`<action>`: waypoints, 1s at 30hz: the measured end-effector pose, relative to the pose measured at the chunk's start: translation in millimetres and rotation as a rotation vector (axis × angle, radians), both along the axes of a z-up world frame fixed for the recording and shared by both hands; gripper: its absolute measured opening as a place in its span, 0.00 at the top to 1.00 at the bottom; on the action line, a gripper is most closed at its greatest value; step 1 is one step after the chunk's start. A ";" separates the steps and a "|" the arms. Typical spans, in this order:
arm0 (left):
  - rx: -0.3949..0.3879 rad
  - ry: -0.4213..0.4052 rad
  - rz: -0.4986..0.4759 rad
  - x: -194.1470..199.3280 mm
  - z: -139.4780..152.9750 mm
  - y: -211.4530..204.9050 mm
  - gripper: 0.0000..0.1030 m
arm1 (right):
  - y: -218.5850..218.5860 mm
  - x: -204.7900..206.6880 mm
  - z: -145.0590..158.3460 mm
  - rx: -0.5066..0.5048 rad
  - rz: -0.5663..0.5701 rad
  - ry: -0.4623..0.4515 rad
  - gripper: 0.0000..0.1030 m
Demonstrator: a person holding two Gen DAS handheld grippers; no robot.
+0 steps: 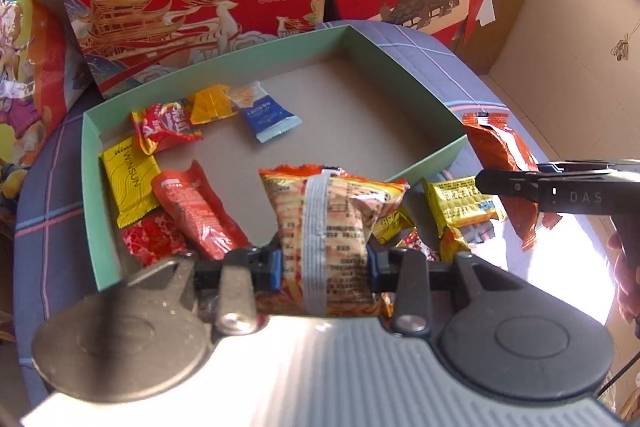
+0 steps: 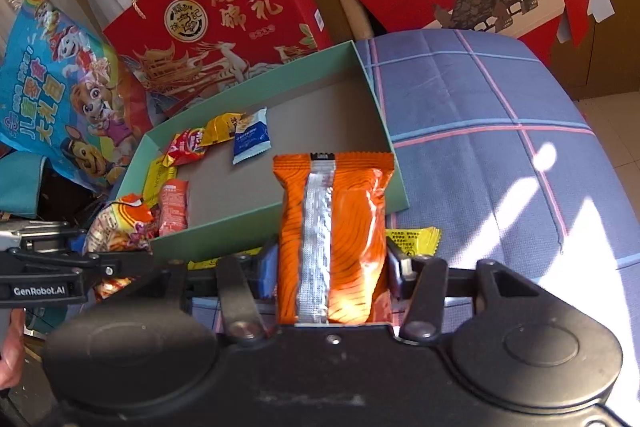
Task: Organize snacks
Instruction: 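Grasp the striped chip bag with the left gripper while the right carries the orange bag into the tray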
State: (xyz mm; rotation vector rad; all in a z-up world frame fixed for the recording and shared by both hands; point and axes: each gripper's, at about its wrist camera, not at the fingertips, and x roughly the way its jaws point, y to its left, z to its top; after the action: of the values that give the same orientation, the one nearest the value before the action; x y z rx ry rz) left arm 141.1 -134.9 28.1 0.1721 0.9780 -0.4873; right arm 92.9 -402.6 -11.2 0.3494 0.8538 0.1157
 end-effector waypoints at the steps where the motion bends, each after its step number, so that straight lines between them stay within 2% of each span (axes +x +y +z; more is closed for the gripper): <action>1: -0.006 -0.003 0.016 8.8 0.3 -1.5 0.65 | 2.2 11.2 5.0 -0.003 0.007 -0.007 0.51; 7: -0.013 -0.028 0.080 67.8 -6.9 -27.8 0.65 | 12.6 86.6 22.5 -0.033 0.044 -0.020 0.51; 13: -0.048 -0.012 0.093 118.7 -28.2 -52.0 0.65 | 21.1 167.8 15.6 -0.075 0.085 0.014 0.51; 20: -0.068 0.019 0.112 163.9 -51.9 -66.9 0.65 | 17.2 225.1 -4.3 -0.094 0.075 0.040 0.51; 23: -0.067 0.011 0.110 178.0 -57.3 -72.4 0.62 | 13.0 240.5 -5.9 -0.068 0.076 0.033 0.45; 24: -0.053 0.003 0.114 181.2 -57.7 -75.1 0.58 | 11.4 242.5 -5.5 -0.061 0.069 0.032 0.33; 25: -0.035 -0.004 0.123 183.0 -57.9 -77.0 0.35 | 8.2 242.4 -3.6 -0.056 0.053 0.019 0.17; 26: -0.014 -0.017 0.138 184.0 -58.0 -78.0 0.11 | 6.2 240.1 -1.5 -0.054 0.044 -0.003 0.11; 27: -0.001 -0.040 0.153 183.0 -57.4 -77.3 0.04 | 4.4 237.8 0.6 -0.053 0.035 -0.021 0.03; 28: -0.003 -0.058 0.158 181.3 -56.4 -75.9 0.01 | 3.0 236.0 1.8 -0.054 0.030 -0.029 0.00; 30: -0.007 -0.044 0.153 181.4 -55.9 -73.8 0.01 | 0.5 232.7 2.6 -0.053 0.027 -0.030 0.00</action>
State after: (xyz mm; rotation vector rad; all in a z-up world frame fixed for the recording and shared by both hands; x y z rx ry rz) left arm 322.4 -208.7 -27.8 0.1002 0.9382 -0.3451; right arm 325.6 -402.2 -8.6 0.2861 0.8310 0.1233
